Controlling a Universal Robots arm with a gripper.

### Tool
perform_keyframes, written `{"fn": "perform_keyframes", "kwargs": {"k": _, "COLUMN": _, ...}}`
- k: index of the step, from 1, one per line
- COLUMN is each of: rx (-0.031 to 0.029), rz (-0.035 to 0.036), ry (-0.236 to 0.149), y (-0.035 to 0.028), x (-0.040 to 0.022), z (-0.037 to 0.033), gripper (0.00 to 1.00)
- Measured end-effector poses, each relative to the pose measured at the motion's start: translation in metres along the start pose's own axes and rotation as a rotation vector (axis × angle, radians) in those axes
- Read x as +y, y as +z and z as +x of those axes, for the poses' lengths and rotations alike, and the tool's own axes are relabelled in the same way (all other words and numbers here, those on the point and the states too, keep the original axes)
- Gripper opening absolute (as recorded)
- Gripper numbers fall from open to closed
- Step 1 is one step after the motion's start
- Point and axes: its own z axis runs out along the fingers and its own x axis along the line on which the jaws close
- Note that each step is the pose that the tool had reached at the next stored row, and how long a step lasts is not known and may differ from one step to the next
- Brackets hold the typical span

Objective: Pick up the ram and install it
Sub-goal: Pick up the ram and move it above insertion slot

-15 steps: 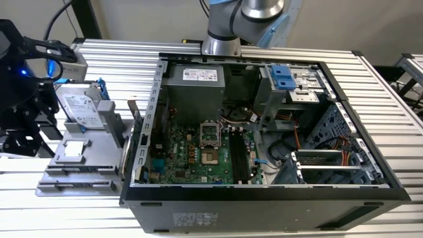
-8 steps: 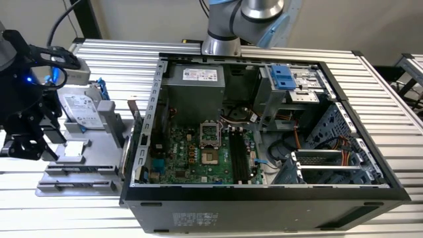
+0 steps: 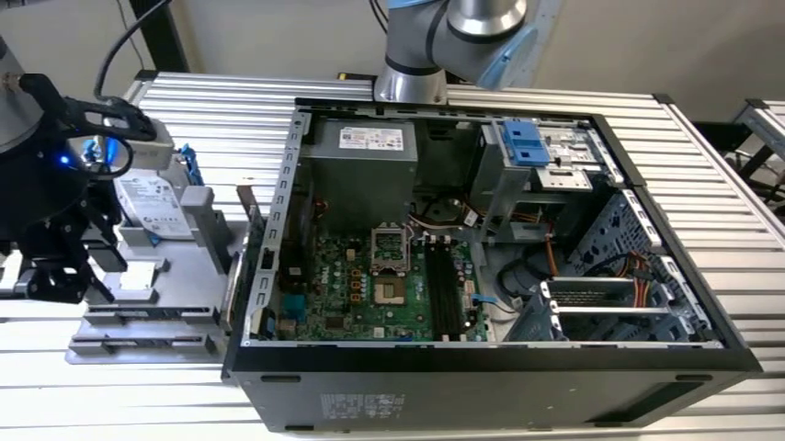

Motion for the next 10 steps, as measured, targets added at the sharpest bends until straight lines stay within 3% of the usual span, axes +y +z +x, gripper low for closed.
{"fn": "perform_keyframes", "kwargs": {"k": 10, "rx": 0.0000, "rz": 0.0000, "ry": 0.007, "y": 0.0161, "x": -0.0004, "z": 0.0007, "gripper": 1.00}}
